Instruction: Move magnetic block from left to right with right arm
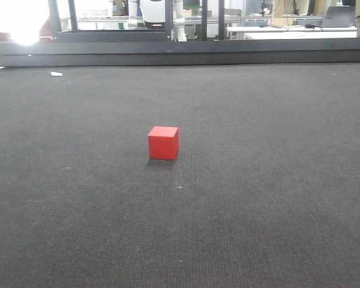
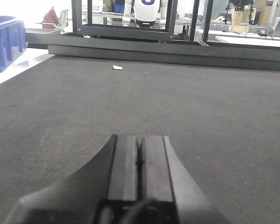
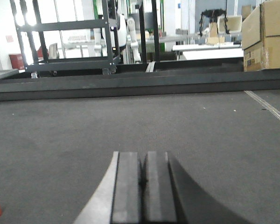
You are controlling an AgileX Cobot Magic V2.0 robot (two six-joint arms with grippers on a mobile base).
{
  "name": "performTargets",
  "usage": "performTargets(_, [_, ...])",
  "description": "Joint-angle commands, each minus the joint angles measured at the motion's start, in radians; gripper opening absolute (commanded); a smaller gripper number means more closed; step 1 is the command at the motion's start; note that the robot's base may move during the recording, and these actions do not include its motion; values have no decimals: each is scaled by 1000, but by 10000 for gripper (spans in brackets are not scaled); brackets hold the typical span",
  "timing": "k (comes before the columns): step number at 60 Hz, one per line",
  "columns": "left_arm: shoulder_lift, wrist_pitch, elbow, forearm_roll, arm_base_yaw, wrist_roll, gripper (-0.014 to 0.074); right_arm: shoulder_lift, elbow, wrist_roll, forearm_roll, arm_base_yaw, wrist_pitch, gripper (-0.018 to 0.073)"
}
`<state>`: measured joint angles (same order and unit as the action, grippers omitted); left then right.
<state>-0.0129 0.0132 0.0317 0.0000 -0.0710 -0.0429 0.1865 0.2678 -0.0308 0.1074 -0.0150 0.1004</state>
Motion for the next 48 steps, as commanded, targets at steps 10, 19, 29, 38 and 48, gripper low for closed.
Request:
performTargets(10, [-14, -90, 9, 0, -7, -4, -116, 401, 292, 3, 0, -19, -19, 314])
performTargets(19, [-14, -90, 9, 0, -7, -4, -116, 632, 467, 3, 0, -80, 73, 545])
performTargets(29, [-14, -90, 9, 0, -7, -4, -116, 851, 685, -1, 0, -203, 213, 596])
performTargets(38, [-14, -90, 9, 0, -7, -4, -116, 1051, 873, -77, 0, -331, 320, 592])
performTargets(48, [-14, -90, 9, 0, -7, -4, -116, 1251, 1075, -251, -67, -459, 440, 592])
